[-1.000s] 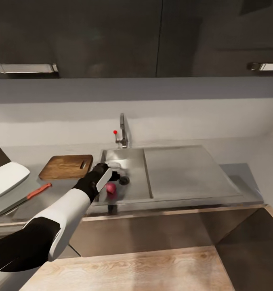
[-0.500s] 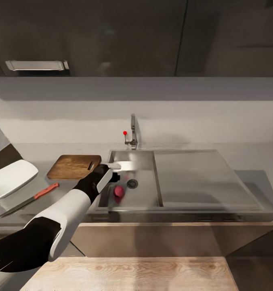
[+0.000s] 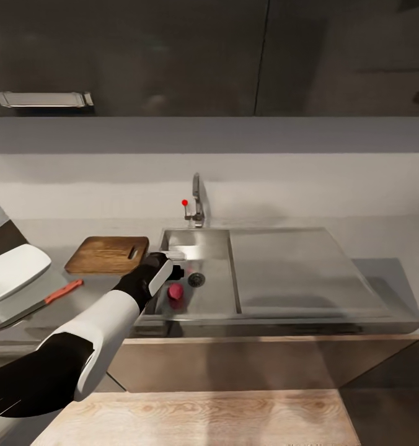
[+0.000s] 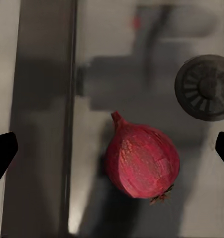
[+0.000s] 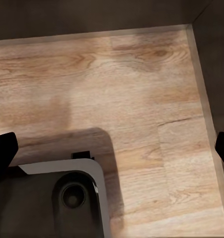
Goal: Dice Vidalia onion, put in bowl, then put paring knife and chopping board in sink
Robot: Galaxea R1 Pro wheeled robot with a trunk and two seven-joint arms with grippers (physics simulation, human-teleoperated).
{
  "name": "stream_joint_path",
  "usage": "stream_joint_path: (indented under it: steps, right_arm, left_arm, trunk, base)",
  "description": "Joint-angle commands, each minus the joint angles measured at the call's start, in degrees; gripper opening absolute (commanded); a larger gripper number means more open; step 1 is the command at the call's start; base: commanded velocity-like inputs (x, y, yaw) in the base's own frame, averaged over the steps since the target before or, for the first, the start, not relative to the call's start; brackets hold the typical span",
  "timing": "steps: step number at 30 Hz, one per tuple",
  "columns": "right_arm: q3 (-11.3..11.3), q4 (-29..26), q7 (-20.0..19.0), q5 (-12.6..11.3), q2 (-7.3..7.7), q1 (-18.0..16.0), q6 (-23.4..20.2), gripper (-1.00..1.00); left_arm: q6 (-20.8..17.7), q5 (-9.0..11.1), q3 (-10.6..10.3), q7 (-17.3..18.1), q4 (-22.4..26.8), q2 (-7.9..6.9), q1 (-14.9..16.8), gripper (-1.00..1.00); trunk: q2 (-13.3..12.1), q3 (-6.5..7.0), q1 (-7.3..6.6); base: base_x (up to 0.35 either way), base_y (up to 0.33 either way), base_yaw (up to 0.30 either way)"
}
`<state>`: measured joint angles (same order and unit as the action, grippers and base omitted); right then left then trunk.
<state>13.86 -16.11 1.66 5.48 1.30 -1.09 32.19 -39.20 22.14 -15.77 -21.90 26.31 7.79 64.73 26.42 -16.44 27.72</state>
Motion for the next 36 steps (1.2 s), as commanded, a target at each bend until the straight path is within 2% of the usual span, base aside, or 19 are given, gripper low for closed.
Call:
stream_joint_path:
  steps: [1, 27, 36]
  right_arm:
    - [0.3, 0.0, 0.2, 0.6, -0.02, -0.1, 0.2, 1.0]
    - [0.2, -0.4, -0.1, 0.9, 0.09, -0.1, 0.4, 1.0]
    - [0.2, -0.5, 0.0, 0.6, 0.01, -0.1, 0.3, 1.0]
  left_arm:
    - [-0.2, 0.6, -0.4, -0.5, 0.1, -0.05, 0.0, 1.0]
    - [-0.2, 0.6, -0.4, -0.5, 0.0, -0.05, -0.1, 1.0]
    - [-0.2, 0.6, -0.4, -0.5, -0.3, -0.1, -0.2, 1.0]
  trunk:
    - [0.1, -0.09, 0.02]
    - [0.1, -0.09, 0.02]
    - [0.1, -0.1, 0.02]
  base:
    - [-0.002, -0.004, -0.162]
    - [0.0, -0.001, -0.024]
    - [0.0, -0.148, 0.0]
